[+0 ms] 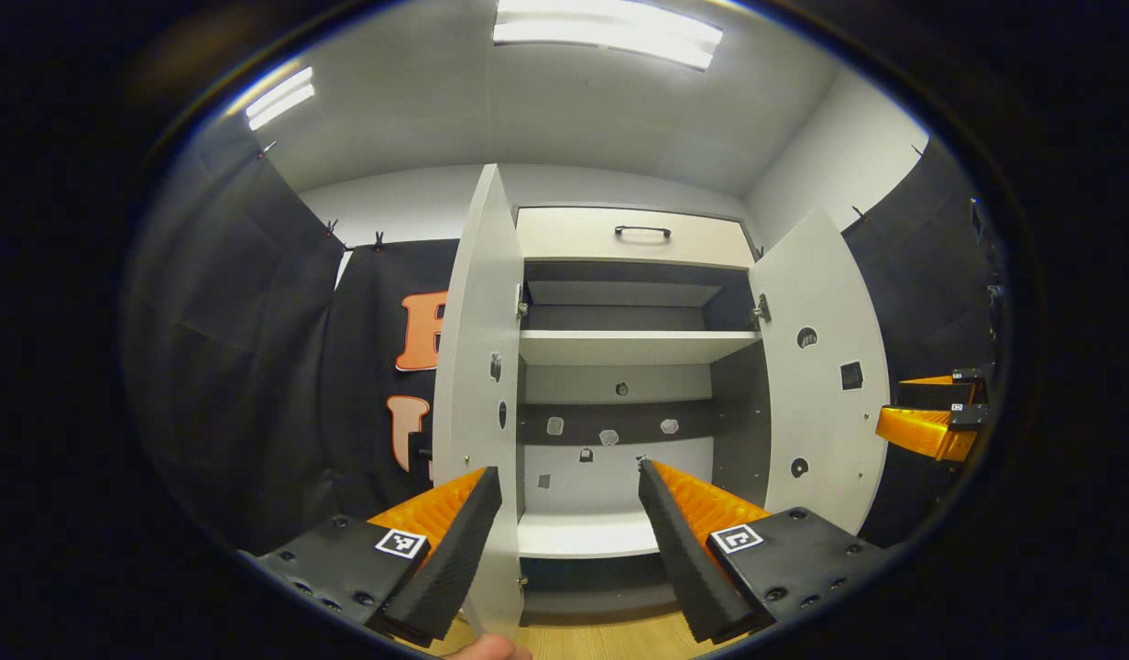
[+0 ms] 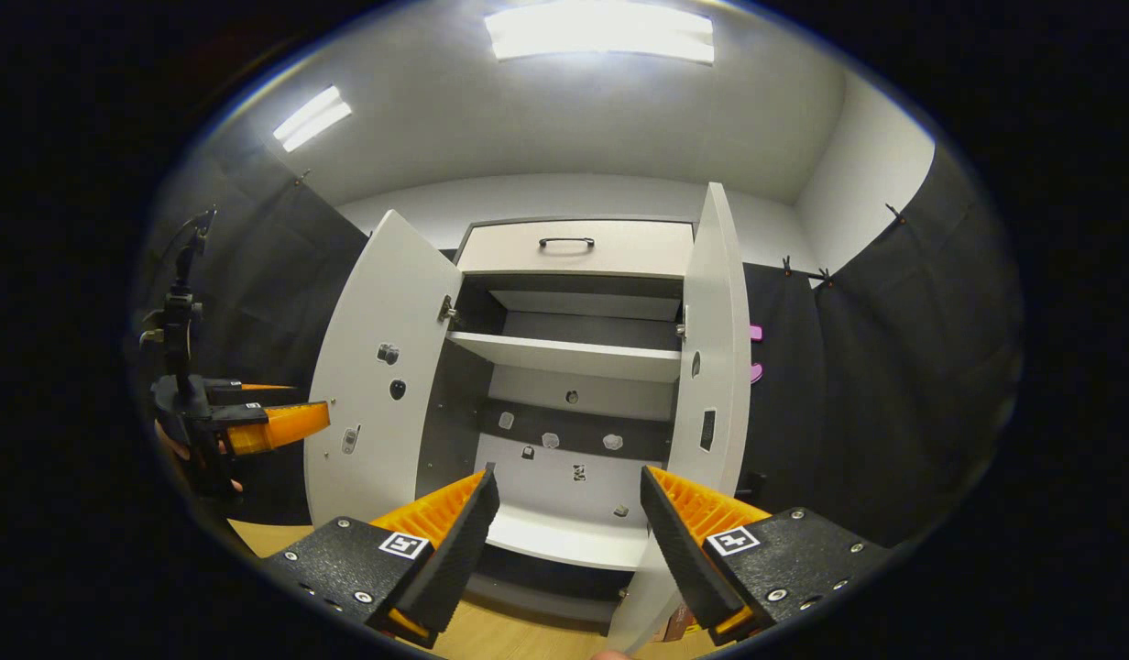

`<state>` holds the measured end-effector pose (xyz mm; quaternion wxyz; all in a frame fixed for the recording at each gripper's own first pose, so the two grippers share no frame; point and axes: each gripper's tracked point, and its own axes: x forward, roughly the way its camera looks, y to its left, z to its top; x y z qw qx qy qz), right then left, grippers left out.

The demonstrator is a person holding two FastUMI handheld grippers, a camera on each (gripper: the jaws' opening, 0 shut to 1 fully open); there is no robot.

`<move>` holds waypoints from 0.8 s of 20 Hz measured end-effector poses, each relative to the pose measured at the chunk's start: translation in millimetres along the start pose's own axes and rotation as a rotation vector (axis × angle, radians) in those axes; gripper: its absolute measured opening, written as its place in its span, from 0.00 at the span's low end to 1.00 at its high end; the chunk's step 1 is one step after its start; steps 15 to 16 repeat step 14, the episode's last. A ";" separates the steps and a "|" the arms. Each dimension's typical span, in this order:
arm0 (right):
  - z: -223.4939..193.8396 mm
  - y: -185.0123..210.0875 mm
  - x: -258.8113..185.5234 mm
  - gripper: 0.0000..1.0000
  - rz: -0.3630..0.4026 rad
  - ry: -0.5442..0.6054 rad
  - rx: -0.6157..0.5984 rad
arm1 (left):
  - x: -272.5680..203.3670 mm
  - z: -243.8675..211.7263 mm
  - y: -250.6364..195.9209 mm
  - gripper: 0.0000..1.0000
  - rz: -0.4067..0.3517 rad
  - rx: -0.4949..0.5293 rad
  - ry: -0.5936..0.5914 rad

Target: Open the right door of the double-door shoe cabinet with the right hand, and open the left door with the left hand.

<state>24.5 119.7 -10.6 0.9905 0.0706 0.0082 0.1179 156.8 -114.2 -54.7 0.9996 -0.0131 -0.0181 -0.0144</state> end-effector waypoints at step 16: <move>4.6 -2.0 4.1 0.97 0.003 -0.009 0.012 | -3.3 6.5 10.1 0.97 0.044 0.019 -0.015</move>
